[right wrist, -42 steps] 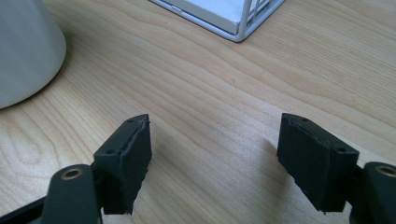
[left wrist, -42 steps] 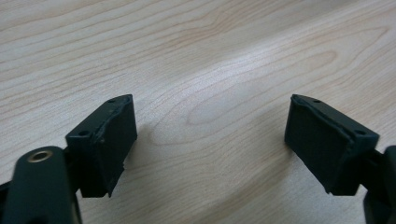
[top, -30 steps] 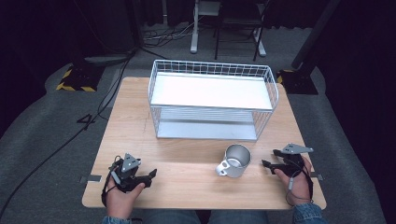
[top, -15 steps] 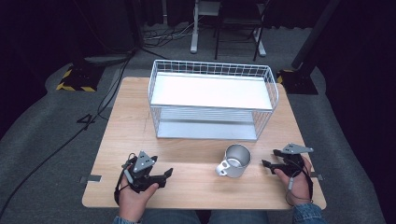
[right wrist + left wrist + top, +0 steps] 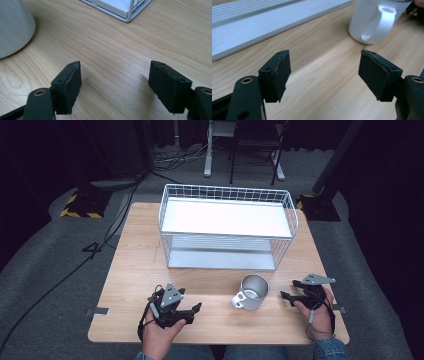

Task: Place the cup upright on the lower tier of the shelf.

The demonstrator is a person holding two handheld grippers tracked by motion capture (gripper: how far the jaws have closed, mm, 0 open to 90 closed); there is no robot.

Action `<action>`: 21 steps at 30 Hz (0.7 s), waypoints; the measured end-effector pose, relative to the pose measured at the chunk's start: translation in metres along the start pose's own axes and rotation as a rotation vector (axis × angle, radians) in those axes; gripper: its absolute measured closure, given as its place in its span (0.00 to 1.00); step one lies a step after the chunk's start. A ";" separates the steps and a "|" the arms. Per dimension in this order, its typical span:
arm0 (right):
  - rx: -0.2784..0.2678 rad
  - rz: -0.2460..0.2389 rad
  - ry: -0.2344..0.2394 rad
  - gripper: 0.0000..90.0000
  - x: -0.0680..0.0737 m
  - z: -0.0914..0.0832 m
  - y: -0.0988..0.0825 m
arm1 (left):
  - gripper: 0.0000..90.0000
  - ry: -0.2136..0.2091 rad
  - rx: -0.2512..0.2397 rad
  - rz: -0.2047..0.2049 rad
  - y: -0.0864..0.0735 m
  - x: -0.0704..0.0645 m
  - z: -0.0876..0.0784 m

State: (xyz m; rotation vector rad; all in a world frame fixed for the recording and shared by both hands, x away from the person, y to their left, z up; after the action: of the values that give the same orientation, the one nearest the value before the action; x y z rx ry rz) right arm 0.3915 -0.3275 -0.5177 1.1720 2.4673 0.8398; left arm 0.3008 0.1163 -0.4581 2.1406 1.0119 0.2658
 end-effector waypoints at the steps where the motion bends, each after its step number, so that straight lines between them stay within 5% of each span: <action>1: 0.000 0.000 0.000 0.30 0.000 0.000 0.000 | 0.29 0.000 0.000 0.000 0.000 0.000 0.000; 21: 0.000 0.000 0.001 0.30 0.000 0.000 0.000 | 0.35 -0.088 -0.029 0.096 0.024 -0.039 0.025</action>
State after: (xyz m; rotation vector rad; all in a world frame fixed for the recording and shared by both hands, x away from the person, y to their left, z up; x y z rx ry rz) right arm 0.3915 -0.3275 -0.5177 1.1718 2.4683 0.8408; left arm 0.3001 0.0640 -0.4542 2.1583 0.8518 0.2287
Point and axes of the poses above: each handheld gripper's, and its own axes: z roughly forward along the jaws, y roughly out of its top, x roughly to its left, the point moved 2 cm from there along z, roughly forward along the jaws, and after that the axes turned 11 degrees about x, right-handed, at the moved point
